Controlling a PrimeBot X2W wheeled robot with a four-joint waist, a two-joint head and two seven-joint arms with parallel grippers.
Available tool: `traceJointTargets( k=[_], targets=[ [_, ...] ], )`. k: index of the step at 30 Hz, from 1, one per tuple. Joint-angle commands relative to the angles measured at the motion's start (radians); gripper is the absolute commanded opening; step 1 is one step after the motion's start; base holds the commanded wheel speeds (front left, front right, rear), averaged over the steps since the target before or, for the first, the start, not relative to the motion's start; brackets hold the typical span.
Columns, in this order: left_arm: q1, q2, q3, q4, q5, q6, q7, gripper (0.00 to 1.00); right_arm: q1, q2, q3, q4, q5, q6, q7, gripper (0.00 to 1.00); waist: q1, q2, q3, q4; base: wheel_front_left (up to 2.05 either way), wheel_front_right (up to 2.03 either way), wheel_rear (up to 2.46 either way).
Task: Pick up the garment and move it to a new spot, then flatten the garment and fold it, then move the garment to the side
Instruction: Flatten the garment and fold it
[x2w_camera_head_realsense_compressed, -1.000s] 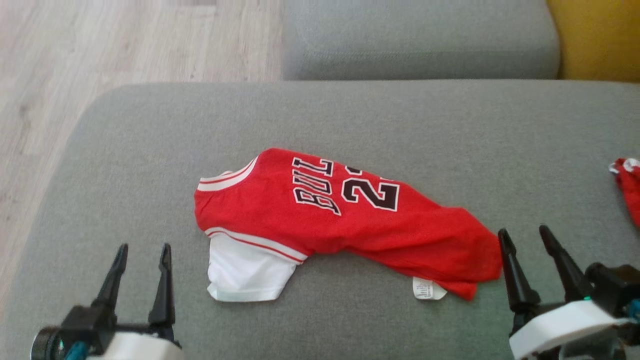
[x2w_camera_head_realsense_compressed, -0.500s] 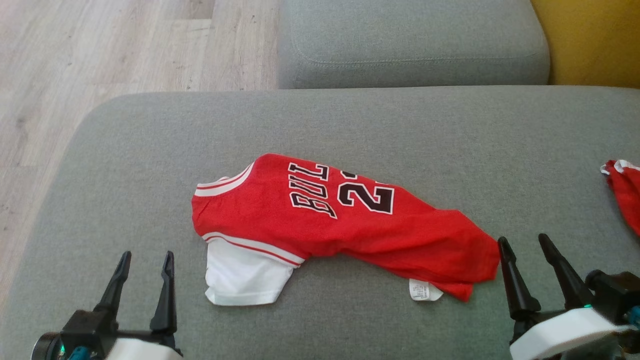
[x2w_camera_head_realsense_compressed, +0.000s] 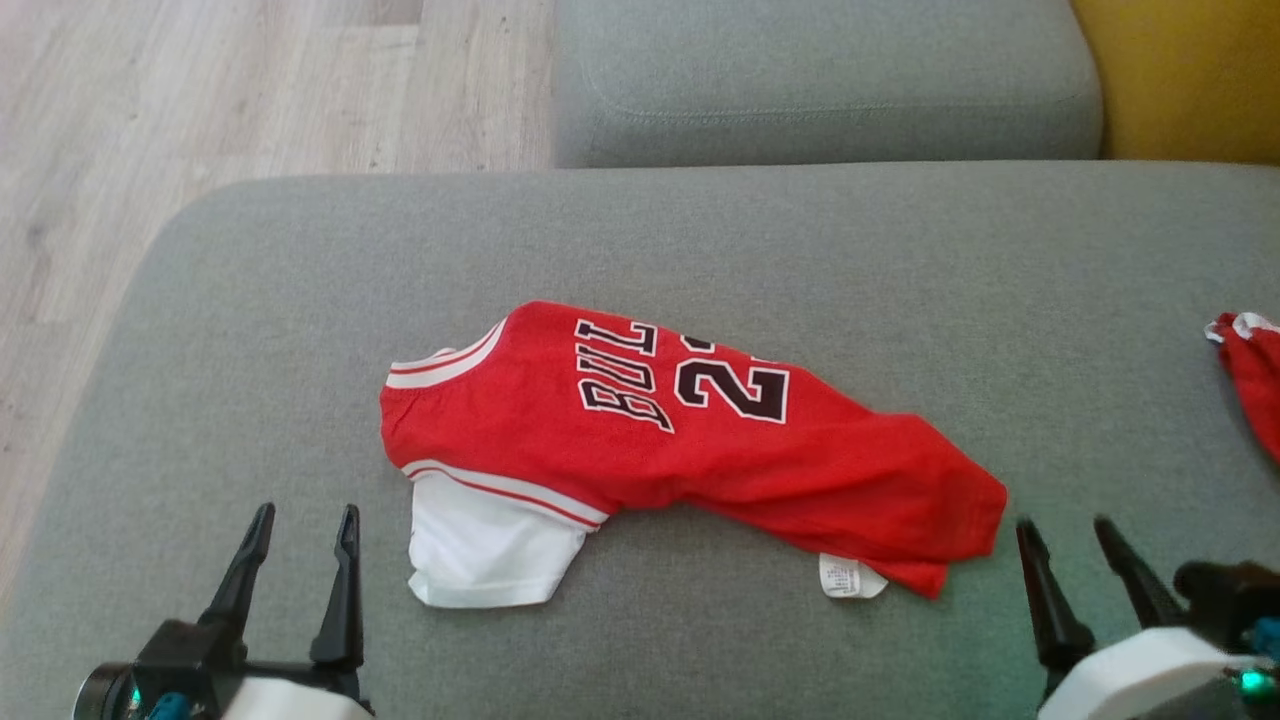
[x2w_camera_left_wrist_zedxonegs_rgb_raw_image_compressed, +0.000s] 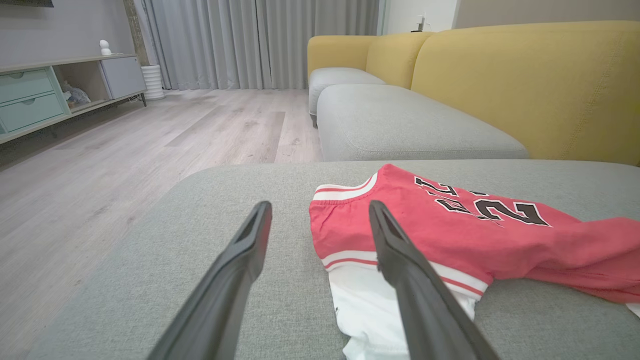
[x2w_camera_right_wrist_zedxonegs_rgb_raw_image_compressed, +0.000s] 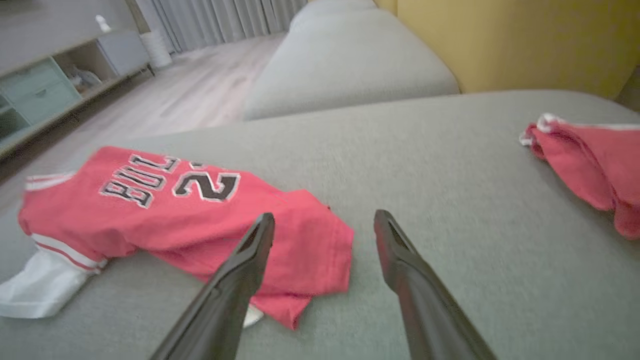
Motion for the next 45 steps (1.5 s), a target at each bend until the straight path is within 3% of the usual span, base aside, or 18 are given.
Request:
traceJointTargets(
  k=[1, 12, 19, 20, 21, 26, 34, 41, 45],
  targets=[
    [-0.059, 0.029, 0.041, -0.032, 0.002, 0.006, -0.006, 1.0, -0.034, -0.008, 0.012, -0.01, -0.011, -0.001, 0.007, 1.0, 0.0, 0.0, 0.011, 0.005, 0.0, 0.0, 0.0],
    [-0.14, -0.001, 0.025, -0.009, 0.006, -0.012, -0.037, 1.0, -0.211, -0.04, 0.042, 0.335, 0.02, -0.001, -0.02, 1.0, 0.0, 0.0, 0.109, 0.038, 0.0, 0.0, 0.0],
    [-0.163, -0.014, 0.018, 0.024, 0.002, -0.021, -0.053, 1.0, -0.292, -0.074, 0.093, 0.479, 0.083, -0.001, -0.001, 1.0, 0.0, 0.0, 0.122, 0.047, 0.0, 0.0, 0.0],
    [-0.165, -0.015, 0.017, 0.027, 0.001, -0.022, -0.055, 1.0, -0.295, -0.079, 0.102, 0.484, 0.095, -0.001, 0.005, 0.05, 0.0, 0.0, 0.121, 0.047, 0.0, 0.0, 0.0],
    [-0.166, -0.016, 0.016, 0.031, 0.0, -0.023, -0.057, 1.0, -0.296, -0.084, 0.112, 0.484, 0.108, -0.001, 0.012, 0.0, 0.0, 0.0, 0.12, 0.048, 0.0, 0.0, 0.0],
    [-0.165, -0.018, 0.016, 0.043, -0.005, -0.025, -0.064, 1.0, -0.269, -0.117, 0.143, 0.362, 0.154, -0.001, 0.02, 0.0, 0.0, 0.0, 0.109, 0.043, 0.0, 0.0, 0.0],
    [-0.152, -0.018, 0.019, 0.044, -0.012, -0.017, -0.071, 1.0, -0.204, -0.14, 0.103, -0.055, 0.125, -0.001, 0.141, 0.0, 0.0, 0.0, 0.092, 0.014, 0.0, 0.0, 0.0],
    [-0.159, -0.021, 0.014, 0.046, -0.016, -0.02, -0.074, 1.0, -0.233, -0.139, 0.048, -0.266, 0.089, -0.001, 0.229, 0.0, 0.0, 0.0, 0.091, 0.01, 0.0, 0.0, 0.0],
    [-0.165, -0.024, 0.01, 0.05, -0.017, -0.021, -0.076, 1.0, -0.278, -0.141, 0.014, -0.308, 0.078, -0.001, 0.261, 0.0, 0.0, 0.0, 0.097, 0.014, 0.0, 0.0, 0.0]
  ],
)
